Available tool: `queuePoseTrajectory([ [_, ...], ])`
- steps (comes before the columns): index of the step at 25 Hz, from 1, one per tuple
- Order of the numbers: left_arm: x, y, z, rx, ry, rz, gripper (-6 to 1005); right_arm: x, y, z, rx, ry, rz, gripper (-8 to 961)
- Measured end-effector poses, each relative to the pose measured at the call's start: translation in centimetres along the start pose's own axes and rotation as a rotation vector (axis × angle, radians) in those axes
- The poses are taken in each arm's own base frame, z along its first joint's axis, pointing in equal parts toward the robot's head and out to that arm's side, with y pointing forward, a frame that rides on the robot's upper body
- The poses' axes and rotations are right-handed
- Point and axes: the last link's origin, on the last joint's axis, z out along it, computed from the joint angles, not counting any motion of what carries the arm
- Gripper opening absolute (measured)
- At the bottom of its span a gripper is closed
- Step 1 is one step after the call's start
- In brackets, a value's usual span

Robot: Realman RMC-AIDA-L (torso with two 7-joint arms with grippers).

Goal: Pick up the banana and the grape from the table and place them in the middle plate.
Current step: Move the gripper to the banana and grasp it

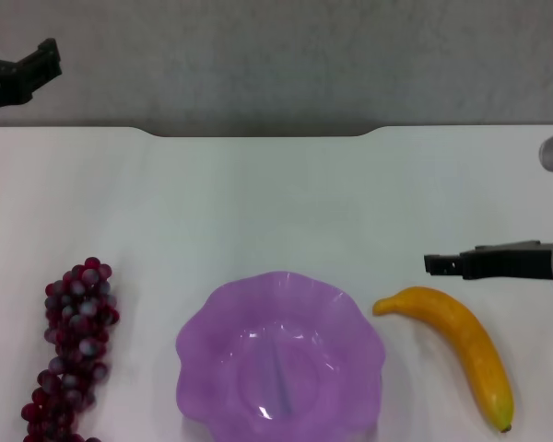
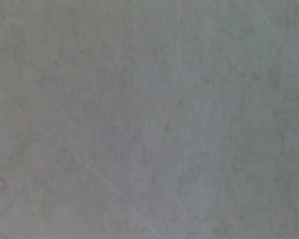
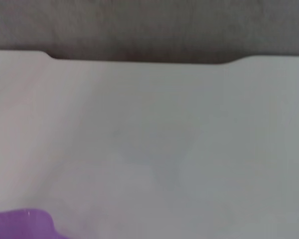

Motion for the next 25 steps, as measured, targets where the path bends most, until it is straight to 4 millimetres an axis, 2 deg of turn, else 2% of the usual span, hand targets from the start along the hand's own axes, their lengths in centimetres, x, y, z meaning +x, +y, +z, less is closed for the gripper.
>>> queuePoseTrajectory([
  [13,0.1,0.0,0.1,0.0,0.003,0.001,846,2.3,-0.6,1.1,-0.001,0.1,0.036,869],
  [25,0.0,-0.2,0.1,0.007,0.004,0.0,846,3.6,-2.6,2.1,0.04,0.159,0.09,860],
])
